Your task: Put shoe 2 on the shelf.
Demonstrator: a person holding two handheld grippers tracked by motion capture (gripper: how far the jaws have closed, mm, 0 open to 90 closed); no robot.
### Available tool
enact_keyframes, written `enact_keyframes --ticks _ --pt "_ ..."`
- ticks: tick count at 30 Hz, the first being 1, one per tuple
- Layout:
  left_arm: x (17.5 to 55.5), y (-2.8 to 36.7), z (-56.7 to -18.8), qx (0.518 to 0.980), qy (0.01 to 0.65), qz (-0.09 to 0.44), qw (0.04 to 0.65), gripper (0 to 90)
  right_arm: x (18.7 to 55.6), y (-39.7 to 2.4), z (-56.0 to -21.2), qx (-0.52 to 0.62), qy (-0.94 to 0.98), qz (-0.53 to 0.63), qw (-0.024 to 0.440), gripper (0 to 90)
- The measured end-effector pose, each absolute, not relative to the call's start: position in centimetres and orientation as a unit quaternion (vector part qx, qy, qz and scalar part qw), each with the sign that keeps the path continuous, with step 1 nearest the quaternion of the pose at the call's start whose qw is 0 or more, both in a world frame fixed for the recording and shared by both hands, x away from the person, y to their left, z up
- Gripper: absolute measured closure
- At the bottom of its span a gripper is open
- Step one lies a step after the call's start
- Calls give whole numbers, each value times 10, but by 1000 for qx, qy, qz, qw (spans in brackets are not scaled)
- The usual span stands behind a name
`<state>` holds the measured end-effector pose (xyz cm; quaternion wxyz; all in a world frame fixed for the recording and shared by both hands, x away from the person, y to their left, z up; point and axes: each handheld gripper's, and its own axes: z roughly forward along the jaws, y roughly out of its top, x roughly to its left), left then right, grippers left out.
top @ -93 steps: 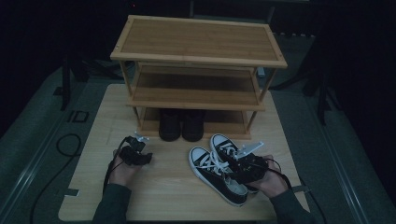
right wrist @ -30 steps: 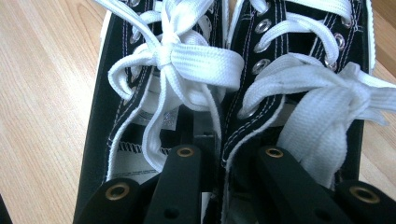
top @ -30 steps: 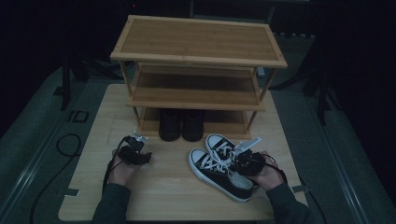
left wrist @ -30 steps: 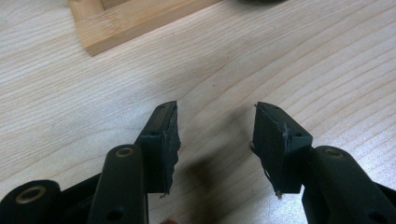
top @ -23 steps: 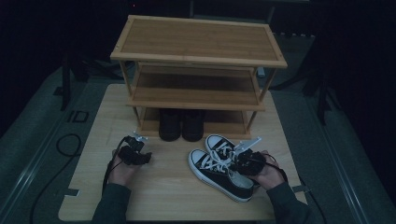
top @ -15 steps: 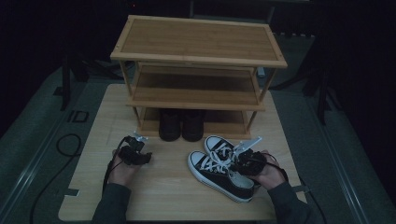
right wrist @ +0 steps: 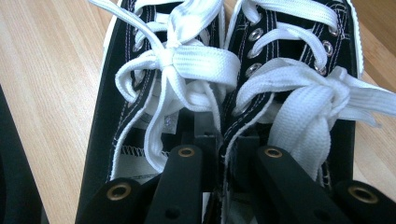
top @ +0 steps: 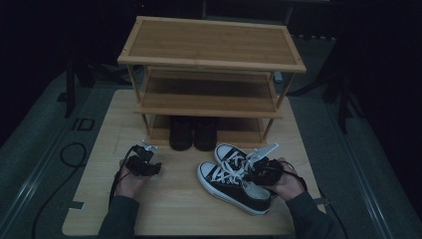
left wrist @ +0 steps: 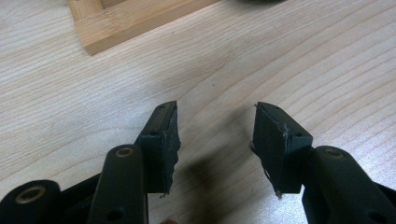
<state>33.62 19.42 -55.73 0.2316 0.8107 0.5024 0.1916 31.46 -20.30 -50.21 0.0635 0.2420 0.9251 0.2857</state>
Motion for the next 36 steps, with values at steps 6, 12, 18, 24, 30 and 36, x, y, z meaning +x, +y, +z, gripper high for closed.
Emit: enact_keyframes --ticks 6,12,18,24,30,36 --pt "336 194 -557 811 502 192 231 510 316 -206 -498 240 923 297 55 851" --pt "336 193 -558 811 502 192 231 509 313 -206 -490 227 922 311 42 851" --pt "336 194 -557 811 502 192 233 509 313 -201 -480 217 925 308 50 851" --pt "336 194 -557 811 502 193 232 510 314 -199 -476 210 926 309 49 851" --pt "336 193 -558 811 502 192 231 509 315 -197 -471 200 928 311 41 851" --pt "336 194 -557 811 502 192 232 509 317 -197 -466 196 927 318 41 851"
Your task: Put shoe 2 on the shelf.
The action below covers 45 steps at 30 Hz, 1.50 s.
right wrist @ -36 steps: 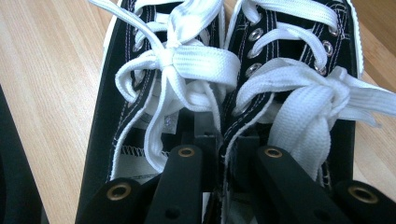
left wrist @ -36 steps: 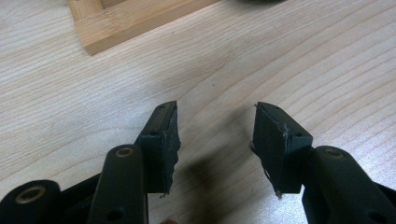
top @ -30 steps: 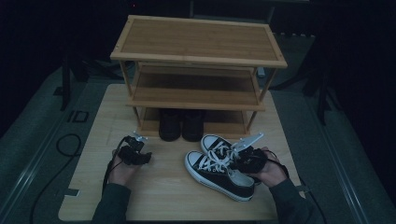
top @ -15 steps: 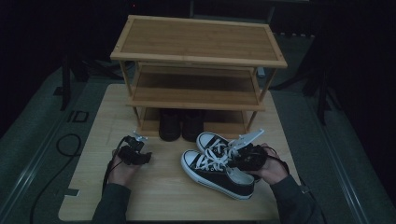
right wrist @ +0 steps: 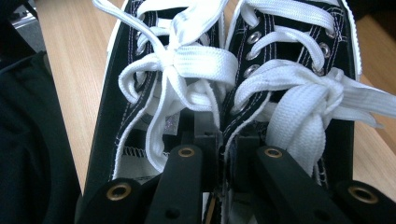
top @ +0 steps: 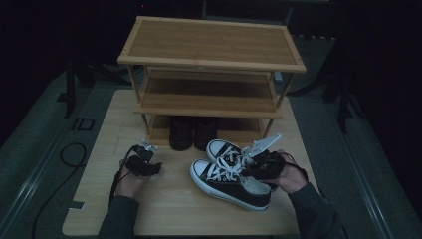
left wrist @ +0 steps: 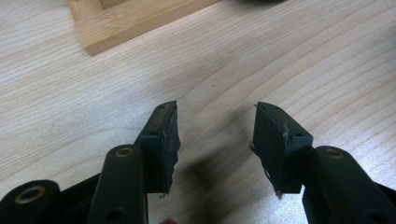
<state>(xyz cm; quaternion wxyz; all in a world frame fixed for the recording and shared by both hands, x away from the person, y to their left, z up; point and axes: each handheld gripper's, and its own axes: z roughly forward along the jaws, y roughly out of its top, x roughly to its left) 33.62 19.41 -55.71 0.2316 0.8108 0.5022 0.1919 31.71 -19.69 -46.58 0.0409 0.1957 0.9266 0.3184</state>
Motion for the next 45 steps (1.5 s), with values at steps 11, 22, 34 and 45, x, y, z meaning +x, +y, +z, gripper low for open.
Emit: enact_keyframes --ticks 11,22,34,45 --pt "337 194 -558 811 503 191 231 509 318 -195 -451 180 926 327 46 852" --pt "337 193 -560 812 502 190 229 507 319 -195 -432 167 922 346 42 852" --pt "337 193 -559 812 502 191 228 506 320 -192 -401 146 914 375 42 851" --pt "337 193 -560 813 501 191 228 505 331 -189 -363 145 908 388 68 851"
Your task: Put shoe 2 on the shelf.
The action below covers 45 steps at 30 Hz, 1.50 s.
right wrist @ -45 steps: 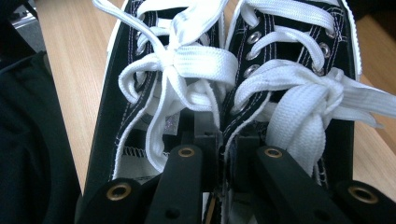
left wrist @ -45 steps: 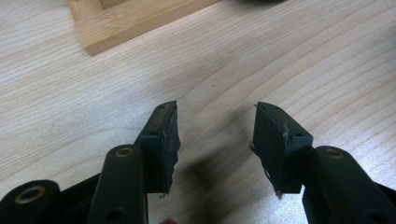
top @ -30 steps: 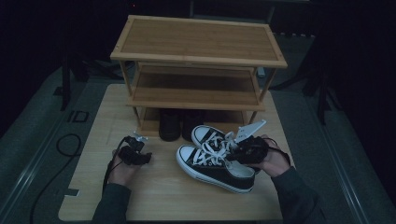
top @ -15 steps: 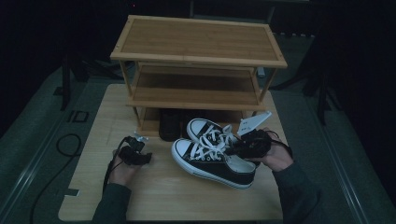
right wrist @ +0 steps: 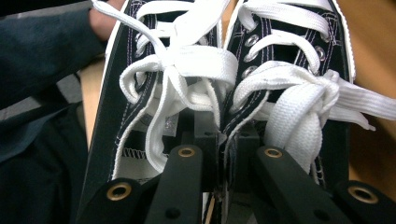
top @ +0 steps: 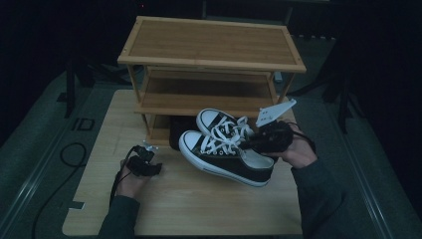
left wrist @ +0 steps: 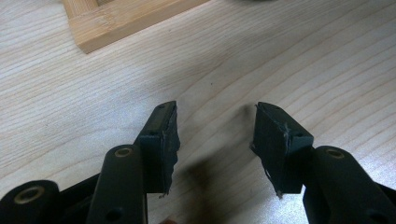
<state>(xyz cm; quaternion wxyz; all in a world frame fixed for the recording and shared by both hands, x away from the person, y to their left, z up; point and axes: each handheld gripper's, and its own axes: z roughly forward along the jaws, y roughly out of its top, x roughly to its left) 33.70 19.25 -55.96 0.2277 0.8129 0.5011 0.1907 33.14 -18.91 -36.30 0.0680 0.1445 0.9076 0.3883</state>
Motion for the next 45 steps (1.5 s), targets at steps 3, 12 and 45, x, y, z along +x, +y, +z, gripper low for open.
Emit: enact_keyframes --ticks 3,12,45 --pt "337 193 -559 812 501 191 228 505 338 -187 -354 152 904 391 78 851" --pt "337 194 -560 812 502 190 228 504 358 -173 -344 181 899 383 109 852" --pt "337 196 -558 810 504 190 231 504 391 -139 -344 306 848 384 198 852"
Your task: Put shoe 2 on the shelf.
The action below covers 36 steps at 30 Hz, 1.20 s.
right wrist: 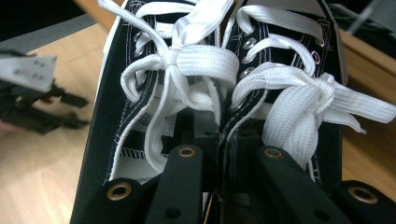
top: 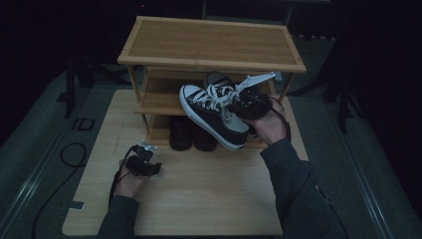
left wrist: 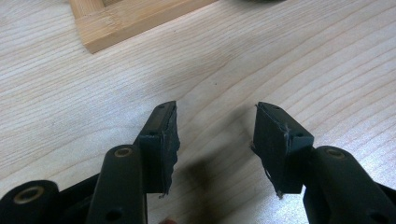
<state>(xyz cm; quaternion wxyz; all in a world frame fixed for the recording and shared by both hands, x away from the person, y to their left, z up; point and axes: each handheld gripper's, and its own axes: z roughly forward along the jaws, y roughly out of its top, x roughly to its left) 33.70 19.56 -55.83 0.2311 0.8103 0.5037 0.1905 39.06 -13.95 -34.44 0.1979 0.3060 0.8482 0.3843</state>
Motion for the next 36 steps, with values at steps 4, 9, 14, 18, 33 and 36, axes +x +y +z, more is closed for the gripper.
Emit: enact_keyframes --ticks 4,9,14,18,33,36 --pt "337 195 -559 812 502 190 230 504 389 -132 -343 332 835 372 233 851" --pt "336 195 -558 811 501 191 232 504 390 -127 -346 357 823 352 267 724" --pt "336 193 -558 812 500 191 231 504 388 -134 -336 318 839 335 287 569" --pt "336 193 -558 812 500 191 232 504 386 -138 -335 281 859 321 283 525" --pt "332 187 -545 813 488 198 248 505 378 -146 -327 235 873 330 272 529" --pt "329 182 -535 814 479 203 259 506 376 -146 -326 234 868 338 280 531"
